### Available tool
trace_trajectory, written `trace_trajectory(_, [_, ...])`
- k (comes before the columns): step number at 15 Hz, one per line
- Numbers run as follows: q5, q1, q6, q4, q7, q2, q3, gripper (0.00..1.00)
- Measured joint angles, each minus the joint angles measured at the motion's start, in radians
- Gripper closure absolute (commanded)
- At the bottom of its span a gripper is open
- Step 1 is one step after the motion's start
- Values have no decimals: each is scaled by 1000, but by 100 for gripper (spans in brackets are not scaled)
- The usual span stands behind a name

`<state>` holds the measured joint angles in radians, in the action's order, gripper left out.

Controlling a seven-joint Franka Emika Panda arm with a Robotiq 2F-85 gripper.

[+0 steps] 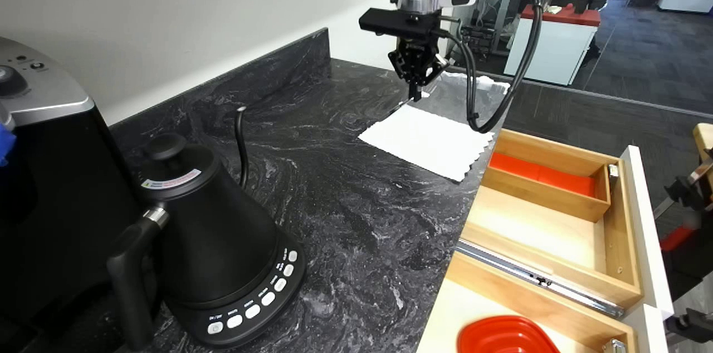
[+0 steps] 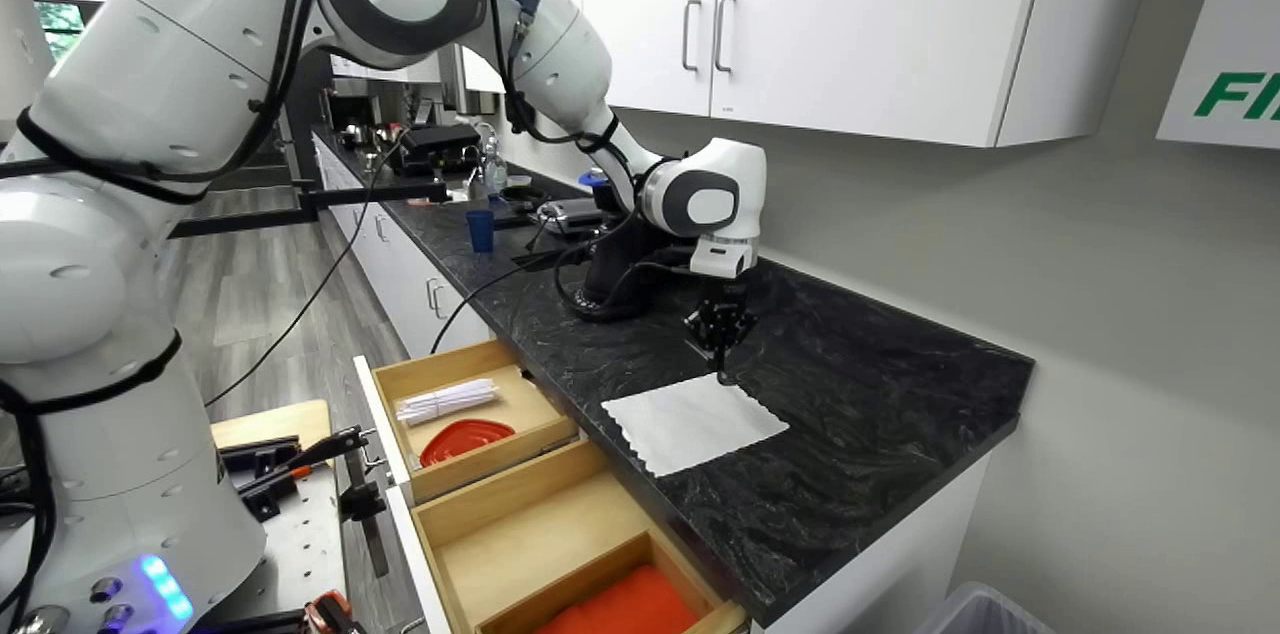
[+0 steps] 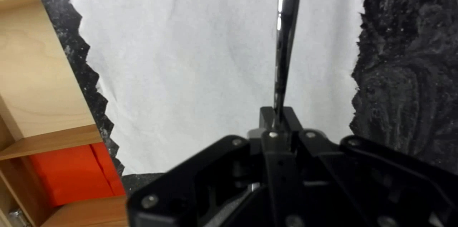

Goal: Put the silver fork inside the open drawer on the right

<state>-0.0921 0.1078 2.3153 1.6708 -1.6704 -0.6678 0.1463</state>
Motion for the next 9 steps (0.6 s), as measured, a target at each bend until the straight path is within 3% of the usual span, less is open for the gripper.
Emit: trace_trajectory(9, [46,-8,-114,3,-25,63,36,95])
